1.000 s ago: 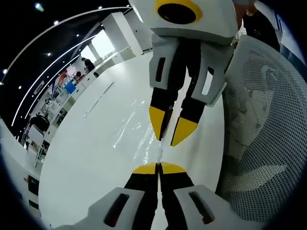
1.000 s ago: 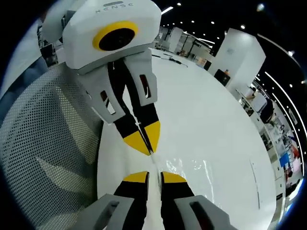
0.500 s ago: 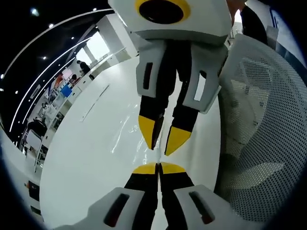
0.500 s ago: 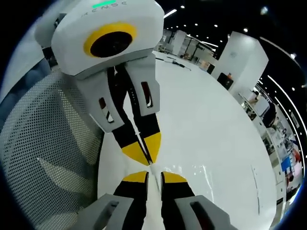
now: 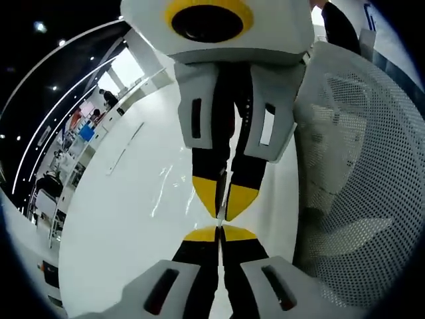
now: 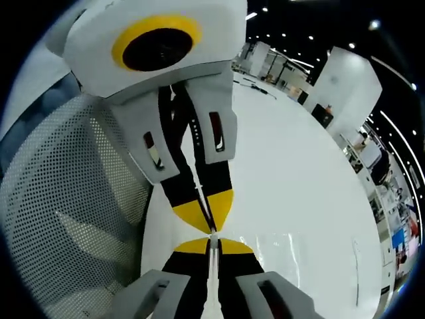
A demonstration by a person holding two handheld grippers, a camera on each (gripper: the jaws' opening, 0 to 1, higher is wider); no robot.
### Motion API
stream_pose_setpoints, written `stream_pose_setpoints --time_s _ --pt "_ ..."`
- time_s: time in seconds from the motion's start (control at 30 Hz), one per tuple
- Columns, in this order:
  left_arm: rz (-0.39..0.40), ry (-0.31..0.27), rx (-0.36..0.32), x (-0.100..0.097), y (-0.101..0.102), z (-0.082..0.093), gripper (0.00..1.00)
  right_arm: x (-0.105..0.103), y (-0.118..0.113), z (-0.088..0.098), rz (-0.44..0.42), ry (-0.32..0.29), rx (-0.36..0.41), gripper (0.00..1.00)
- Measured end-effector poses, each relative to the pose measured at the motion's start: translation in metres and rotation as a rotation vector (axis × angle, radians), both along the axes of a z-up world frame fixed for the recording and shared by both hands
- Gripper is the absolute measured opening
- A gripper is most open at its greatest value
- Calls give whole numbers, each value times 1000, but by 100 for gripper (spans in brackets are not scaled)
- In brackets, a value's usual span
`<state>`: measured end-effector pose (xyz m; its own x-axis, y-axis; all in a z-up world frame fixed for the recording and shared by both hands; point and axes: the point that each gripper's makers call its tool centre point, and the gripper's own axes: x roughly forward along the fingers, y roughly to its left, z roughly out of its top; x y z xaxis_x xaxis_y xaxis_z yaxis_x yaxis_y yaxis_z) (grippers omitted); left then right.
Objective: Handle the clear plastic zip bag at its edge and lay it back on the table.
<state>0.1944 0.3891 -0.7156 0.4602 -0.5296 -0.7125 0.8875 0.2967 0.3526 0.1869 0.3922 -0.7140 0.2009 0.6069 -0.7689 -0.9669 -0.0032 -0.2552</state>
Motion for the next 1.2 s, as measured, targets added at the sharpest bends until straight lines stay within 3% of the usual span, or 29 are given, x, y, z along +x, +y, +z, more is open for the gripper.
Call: stream_pose_setpoints --time_s 0.37,1.2 --pt "-17 2 5 -6 -1 -2 0 -5 -1 -3 54 -21 -32 0" --pt "4 12 -7 -3 1 -1 0 -1 -4 -5 27 -39 -40 0"
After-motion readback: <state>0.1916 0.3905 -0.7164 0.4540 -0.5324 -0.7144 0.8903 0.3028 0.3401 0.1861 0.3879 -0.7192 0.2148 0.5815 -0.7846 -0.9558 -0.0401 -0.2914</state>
